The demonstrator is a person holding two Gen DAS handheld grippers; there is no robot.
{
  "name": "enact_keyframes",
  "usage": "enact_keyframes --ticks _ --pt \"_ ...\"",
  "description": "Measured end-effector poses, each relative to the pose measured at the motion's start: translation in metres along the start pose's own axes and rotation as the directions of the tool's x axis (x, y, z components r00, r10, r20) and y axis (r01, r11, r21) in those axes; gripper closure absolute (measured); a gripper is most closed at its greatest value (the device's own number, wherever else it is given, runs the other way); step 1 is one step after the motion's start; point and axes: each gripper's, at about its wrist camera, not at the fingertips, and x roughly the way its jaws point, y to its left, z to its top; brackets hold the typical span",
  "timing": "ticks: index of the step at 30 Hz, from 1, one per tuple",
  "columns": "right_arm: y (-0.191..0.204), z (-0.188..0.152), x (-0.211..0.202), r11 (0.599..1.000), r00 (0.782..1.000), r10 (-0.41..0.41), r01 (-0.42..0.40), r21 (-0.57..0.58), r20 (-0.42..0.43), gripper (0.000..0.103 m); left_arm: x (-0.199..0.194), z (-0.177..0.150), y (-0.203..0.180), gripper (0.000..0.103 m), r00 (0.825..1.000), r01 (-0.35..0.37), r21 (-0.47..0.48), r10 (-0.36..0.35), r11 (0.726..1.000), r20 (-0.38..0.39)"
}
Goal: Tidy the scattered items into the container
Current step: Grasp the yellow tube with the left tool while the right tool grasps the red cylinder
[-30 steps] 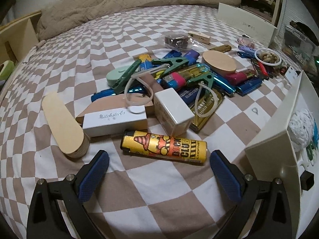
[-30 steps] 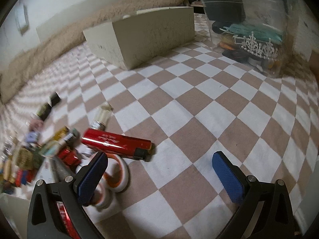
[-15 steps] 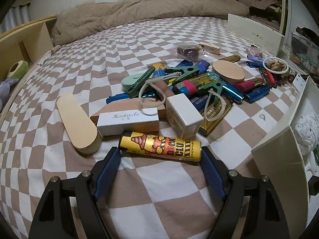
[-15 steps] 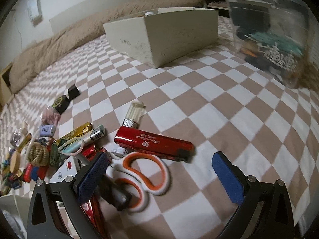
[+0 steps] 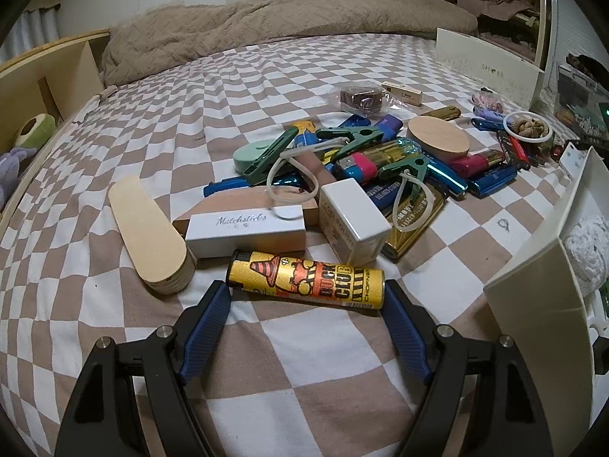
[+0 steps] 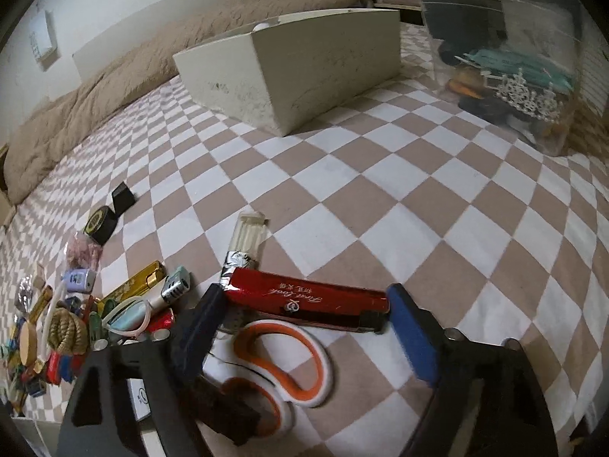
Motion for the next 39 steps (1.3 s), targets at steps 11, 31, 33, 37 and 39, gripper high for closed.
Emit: enact_keyframes --ticks 11,31,33,37,39 --pt "-0.004 -0.011 -0.014 0.999 0.999 0.037 -0.036 -0.041 0.018 0.019 -0.002 0.001 0.002 0.022 1.0 -0.007 -0.007 0.007 1.0 0.004" --pt "-0.024 -0.02 -0.038 0.981 0.982 0.19 -0.19 0.027 0.003 0.019 -0.016 -0.003 0.018 0.032 1.0 -0.017 -0.114 0.017 0.993 -0.001" --pt "-0.024 -0.022 -0.04 0.979 0.98 0.2 -0.2 0.03 0.005 0.019 -0.016 -0.004 0.018 0.032 1.0 -0.027 -0.118 0.026 0.993 -0.005" --pt "-0.025 -0.024 -0.041 0.975 0.976 0.218 -0.217 0.038 -0.001 0.019 -0.011 -0.003 0.017 0.004 0.998 -0.05 -0.111 0.046 0.993 -0.035" --pt "-0.026 -0.025 -0.042 0.974 0.974 0.225 -0.225 0.042 -0.001 0.019 -0.008 -0.001 0.017 0.003 0.997 -0.06 -0.099 0.055 0.993 -0.056"
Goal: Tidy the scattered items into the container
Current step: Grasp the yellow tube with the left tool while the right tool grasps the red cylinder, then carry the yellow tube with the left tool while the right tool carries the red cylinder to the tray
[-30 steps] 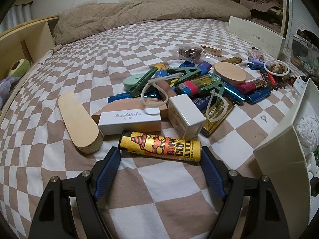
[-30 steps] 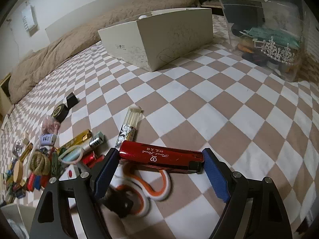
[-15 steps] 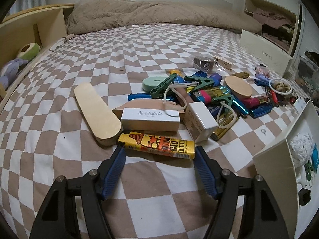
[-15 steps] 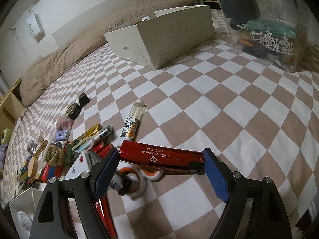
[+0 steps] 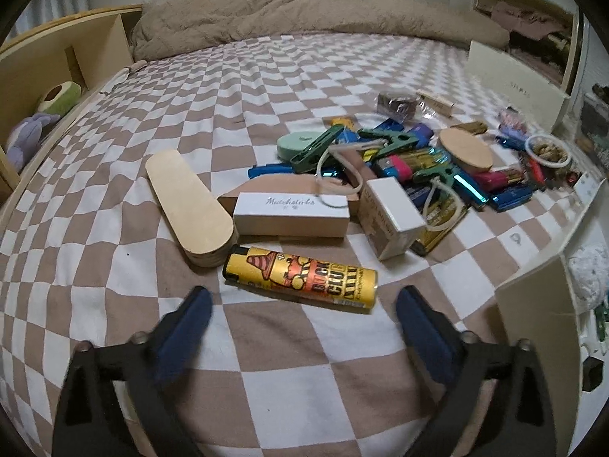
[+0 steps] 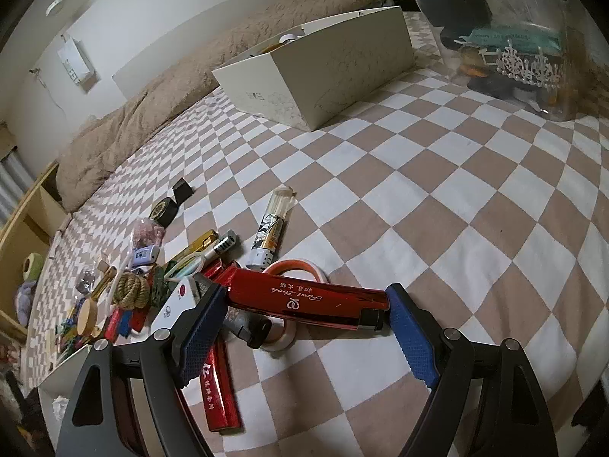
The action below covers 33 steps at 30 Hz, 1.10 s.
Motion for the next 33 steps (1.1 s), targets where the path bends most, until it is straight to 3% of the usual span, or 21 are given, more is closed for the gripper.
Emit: enact_keyframes --ticks 12,16,23,33 --pt "0.002 -0.002 0.0 1.0 1.0 0.017 -0.017 -0.007 -0.007 0.019 0.009 0.01 0.002 0.004 0.999 0.015 0.028 -0.014 1.0 -0.033" --pt "0.004 -0.003 -0.003 0.999 0.999 0.036 -0.036 -0.009 -0.006 0.019 0.007 0.01 0.0 0.021 1.0 0.019 0.023 -0.018 1.0 -0.024" --pt "0.009 -0.007 -0.013 0.998 0.998 0.057 -0.057 -0.024 -0.002 0.019 0.002 0.008 -0.004 0.021 1.0 0.006 0.015 -0.006 1.0 -0.009" --pt "0.018 -0.01 -0.036 0.996 0.997 0.073 -0.071 -0.056 0.034 0.019 -0.029 0.001 -0.007 0.021 0.999 0.019 -0.071 -0.016 0.997 0.048"
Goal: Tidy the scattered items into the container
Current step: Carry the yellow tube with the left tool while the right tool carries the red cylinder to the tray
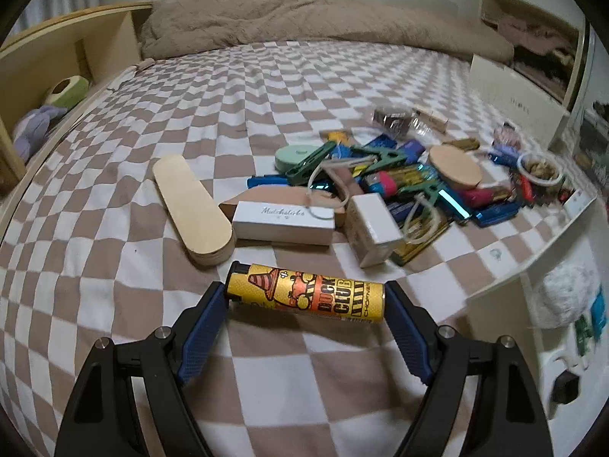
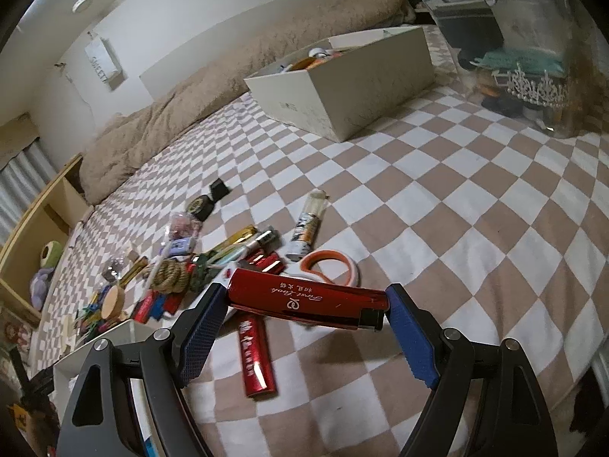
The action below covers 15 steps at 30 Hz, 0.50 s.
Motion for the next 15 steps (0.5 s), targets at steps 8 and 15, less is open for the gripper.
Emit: enact_keyframes --ticks 8,15 --pt "0.03 -0.005 -0.028 0.994 0.996 0.087 -0.085 -0.07 0.029 0.019 -0.051 0.001 -0.017 0.021 0.996 0.021 -0.054 -0.016 0.998 0.086" --pt "0.054 -0.01 -0.051 0.981 0.986 0.162 -0.158 -0.11 0.034 0.019 -0.095 0.0 -0.039 0.021 0.985 0.061 -0.07 -0.049 0.996 0.166"
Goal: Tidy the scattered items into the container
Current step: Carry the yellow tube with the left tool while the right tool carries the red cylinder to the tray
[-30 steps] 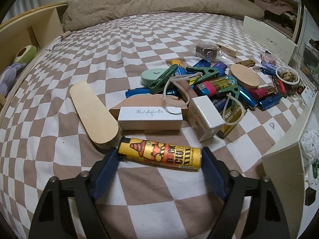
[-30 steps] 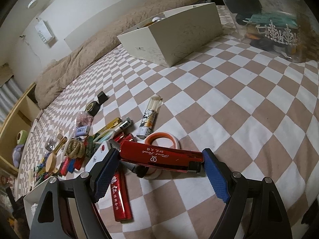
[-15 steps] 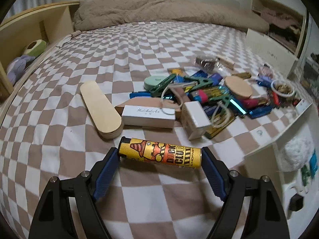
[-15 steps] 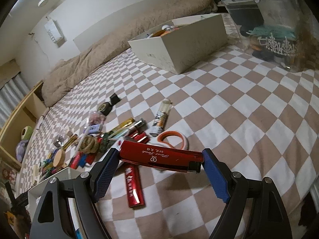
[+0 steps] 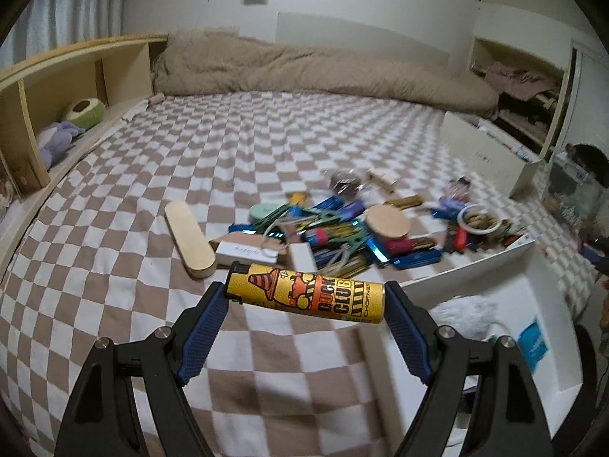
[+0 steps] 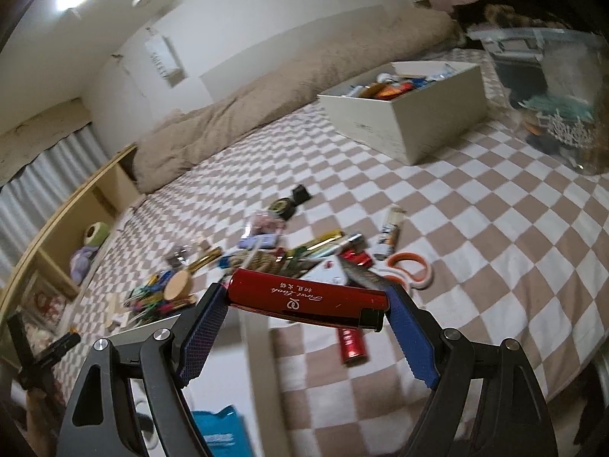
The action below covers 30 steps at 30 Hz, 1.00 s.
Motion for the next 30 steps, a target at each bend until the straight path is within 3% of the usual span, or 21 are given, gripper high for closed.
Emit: enact_keyframes --ticks 9,20,30 --pt "0.043 -0.009 -0.012 0.994 0.999 0.039 -0.039 -0.099 -0.004 0.019 -0.035 -0.011 -0.037 0.021 0.996 0.039 -0.025 -0.037 0.999 0.083" --pt "0.092 -0.034 0.016 0.97 0.985 0.073 -0.107 -0.219 -0.157 0.019 -0.04 -0.047 -0.09 0.021 0.991 0.134 -0.011 -0.134 0.991 0.022" --pt "0.124 -0.053 0.063 0.949 0.939 0.052 -0.152 -0.277 -0.34 0.019 -0.031 -0.076 -0.123 0.021 0.98 0.186 -0.02 -0.186 0.982 -0.065"
